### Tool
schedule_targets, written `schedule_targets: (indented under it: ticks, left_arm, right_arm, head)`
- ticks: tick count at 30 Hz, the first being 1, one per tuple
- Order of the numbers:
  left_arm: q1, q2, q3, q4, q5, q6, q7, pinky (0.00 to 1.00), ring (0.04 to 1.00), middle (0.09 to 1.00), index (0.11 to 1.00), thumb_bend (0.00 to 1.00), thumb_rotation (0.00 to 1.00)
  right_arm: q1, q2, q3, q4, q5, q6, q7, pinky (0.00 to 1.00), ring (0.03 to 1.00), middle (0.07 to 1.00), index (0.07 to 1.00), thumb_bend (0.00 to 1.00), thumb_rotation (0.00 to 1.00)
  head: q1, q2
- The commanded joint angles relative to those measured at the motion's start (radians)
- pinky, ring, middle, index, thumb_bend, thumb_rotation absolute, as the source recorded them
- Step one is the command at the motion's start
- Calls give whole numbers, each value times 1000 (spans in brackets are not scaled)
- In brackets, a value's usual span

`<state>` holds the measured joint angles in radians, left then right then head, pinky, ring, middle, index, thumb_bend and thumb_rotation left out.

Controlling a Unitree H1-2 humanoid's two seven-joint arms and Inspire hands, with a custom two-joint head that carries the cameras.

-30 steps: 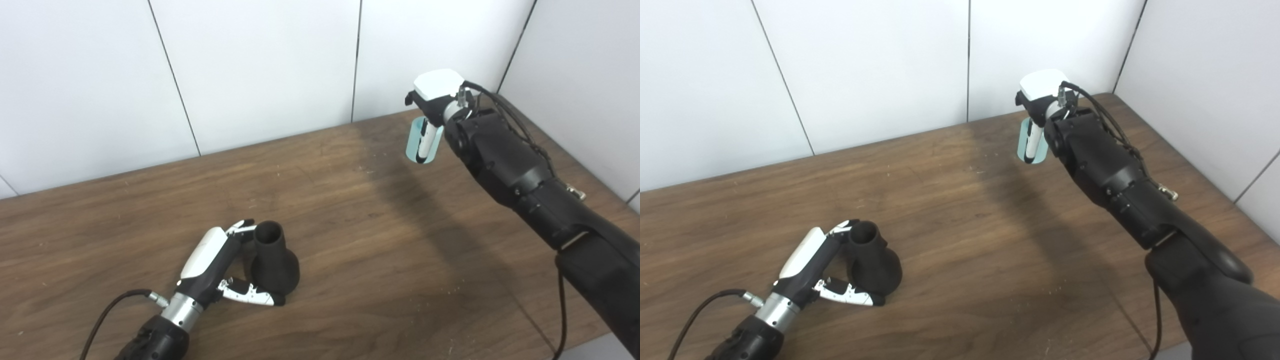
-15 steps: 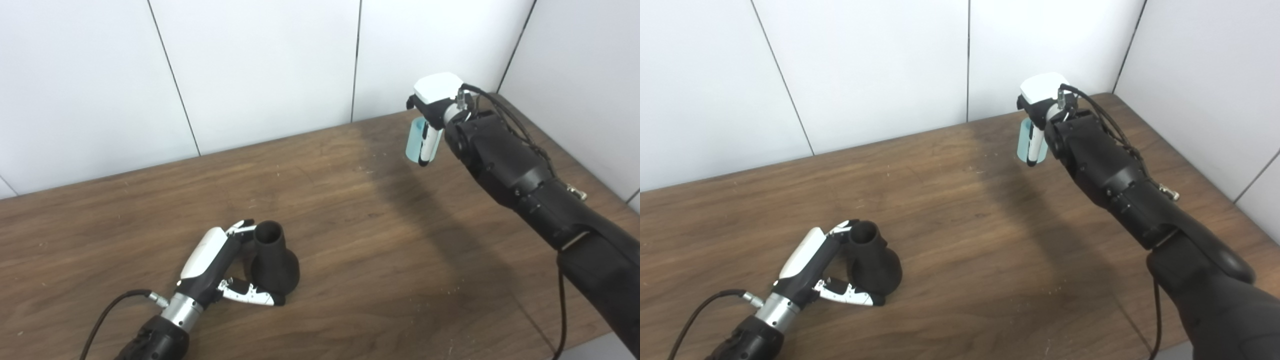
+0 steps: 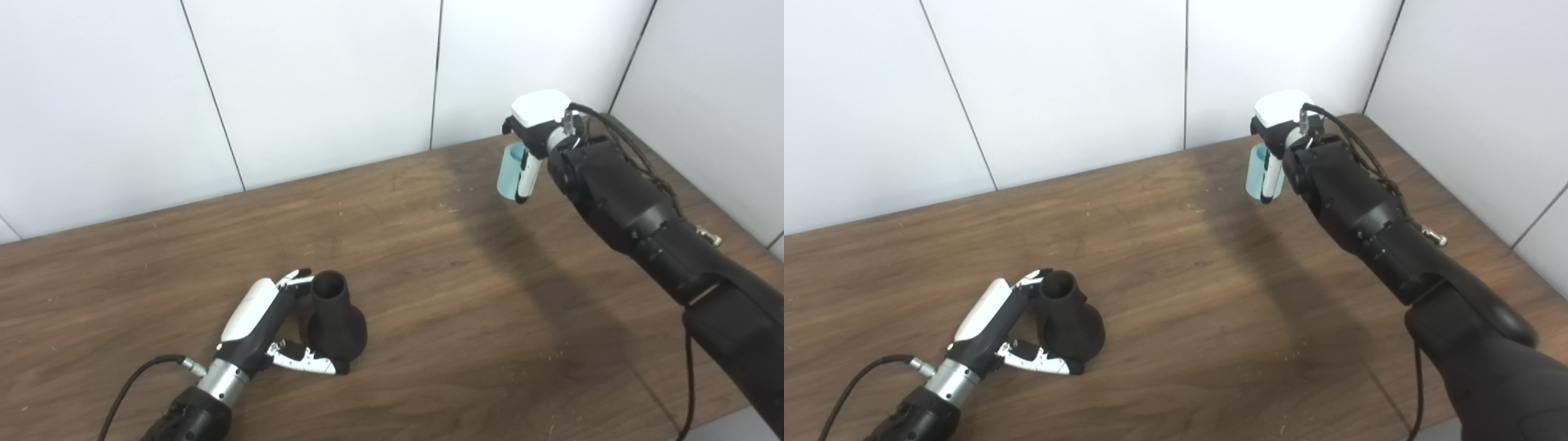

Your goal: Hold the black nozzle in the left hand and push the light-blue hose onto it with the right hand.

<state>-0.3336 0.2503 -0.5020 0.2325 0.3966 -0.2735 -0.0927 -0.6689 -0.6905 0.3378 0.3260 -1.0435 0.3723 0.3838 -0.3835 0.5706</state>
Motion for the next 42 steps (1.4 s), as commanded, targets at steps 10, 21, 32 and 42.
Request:
schedule_targets:
  ticks: [10, 21, 32, 42]
  left_arm:
    - [154, 0, -58, 94, 74, 61, -41, 916, 710, 542, 448, 516, 0]
    - [153, 0, -58, 94, 71, 61, -43, 916, 710, 542, 448, 516, 0]
    - [154, 1, -56, 91, 68, 64, -46, 908, 710, 542, 448, 516, 0]
    - [155, 1, -57, 94, 69, 64, -46, 907, 710, 542, 448, 516, 0]
  right_arm:
    - [-59, -38, -40, -18, 23, -26, -64, 407, 581, 703, 764, 997, 169]
    - [-61, -38, -32, -11, 20, -35, -67, 397, 585, 703, 759, 989, 146]
    - [-76, -47, -2, 13, -10, -20, -36, 432, 614, 718, 738, 995, 166]
    - [-73, -45, -3, 15, -9, -17, -29, 439, 630, 735, 738, 997, 171]
  head:
    - [-1, 3]
    - [0, 4]
    - [-1, 6]
    - [-1, 9]
